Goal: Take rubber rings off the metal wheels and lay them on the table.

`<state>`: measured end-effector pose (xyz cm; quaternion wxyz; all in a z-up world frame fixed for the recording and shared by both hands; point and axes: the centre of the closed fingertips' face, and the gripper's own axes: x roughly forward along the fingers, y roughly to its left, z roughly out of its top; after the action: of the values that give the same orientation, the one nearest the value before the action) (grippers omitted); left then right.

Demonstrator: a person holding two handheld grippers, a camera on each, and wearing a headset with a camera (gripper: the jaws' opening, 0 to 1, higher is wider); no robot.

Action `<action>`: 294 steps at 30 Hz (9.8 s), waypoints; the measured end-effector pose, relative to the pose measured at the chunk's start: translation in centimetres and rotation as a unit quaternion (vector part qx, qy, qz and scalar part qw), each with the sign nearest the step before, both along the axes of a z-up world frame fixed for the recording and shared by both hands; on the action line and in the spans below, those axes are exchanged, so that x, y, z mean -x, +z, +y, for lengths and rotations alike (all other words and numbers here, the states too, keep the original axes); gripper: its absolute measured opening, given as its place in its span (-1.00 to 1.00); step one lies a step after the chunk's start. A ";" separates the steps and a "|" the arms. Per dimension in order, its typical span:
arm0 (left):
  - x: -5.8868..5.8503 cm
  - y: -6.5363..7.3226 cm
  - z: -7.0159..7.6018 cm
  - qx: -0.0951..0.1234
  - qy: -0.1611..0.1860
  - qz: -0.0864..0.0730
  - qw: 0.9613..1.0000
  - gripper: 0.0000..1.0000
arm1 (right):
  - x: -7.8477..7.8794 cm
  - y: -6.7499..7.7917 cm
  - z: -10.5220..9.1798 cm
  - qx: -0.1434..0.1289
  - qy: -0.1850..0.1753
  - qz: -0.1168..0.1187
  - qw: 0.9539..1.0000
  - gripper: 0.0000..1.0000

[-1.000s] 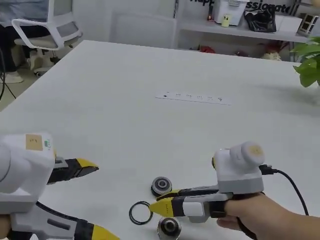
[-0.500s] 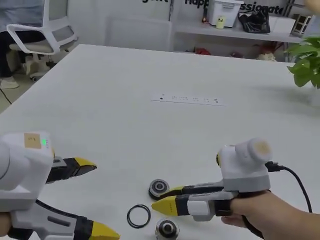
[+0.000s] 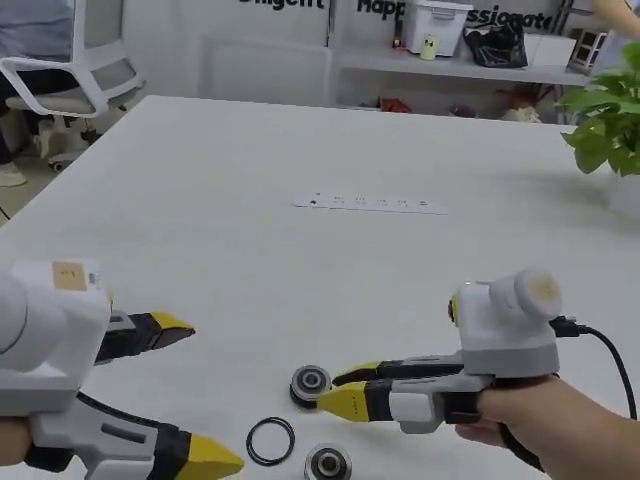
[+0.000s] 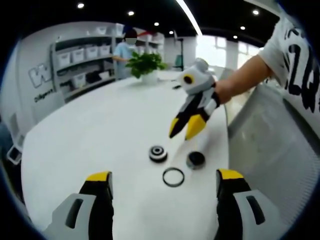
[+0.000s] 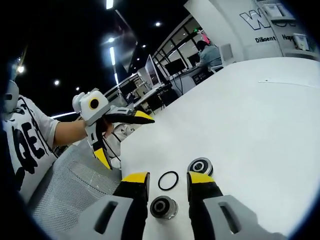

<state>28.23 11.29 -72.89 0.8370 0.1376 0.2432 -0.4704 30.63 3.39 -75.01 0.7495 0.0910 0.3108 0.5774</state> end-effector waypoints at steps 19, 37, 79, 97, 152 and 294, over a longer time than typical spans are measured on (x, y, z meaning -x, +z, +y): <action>-1.1 0.2 -0.4 0.005 0.004 -0.001 1.000 0.72 | -1.3 1.2 -0.9 -0.004 -0.017 -0.034 0.999 -0.41; -2.3 0.5 -0.8 0.005 0.003 -0.006 1.000 0.72 | -2.3 1.6 -1.9 0.010 -0.020 -0.072 0.997 -0.33; -3.8 -0.5 -2.0 -0.005 -0.008 0.002 1.000 0.69 | -2.5 0.1 -2.6 0.078 0.028 -0.166 0.983 -0.26; -4.4 -1.2 -2.5 -0.006 -0.013 0.004 1.000 0.64 | -2.8 -1.3 -2.3 0.100 0.039 -0.180 0.978 -0.24; -5.2 -3.7 -3.8 -0.011 -0.025 0.016 0.999 0.27 | -2.9 -3.9 -1.1 0.116 0.055 -0.170 0.977 -0.26; -6.4 -6.3 -7.7 -0.036 -0.050 0.011 0.998 -0.72 | -3.0 -4.7 0.0 0.107 0.049 -0.159 0.980 -0.39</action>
<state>34.58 3.55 -79.15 0.8043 0.1749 0.2619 -0.5040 33.64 3.36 -79.66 0.7655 -0.0976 0.2516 0.5841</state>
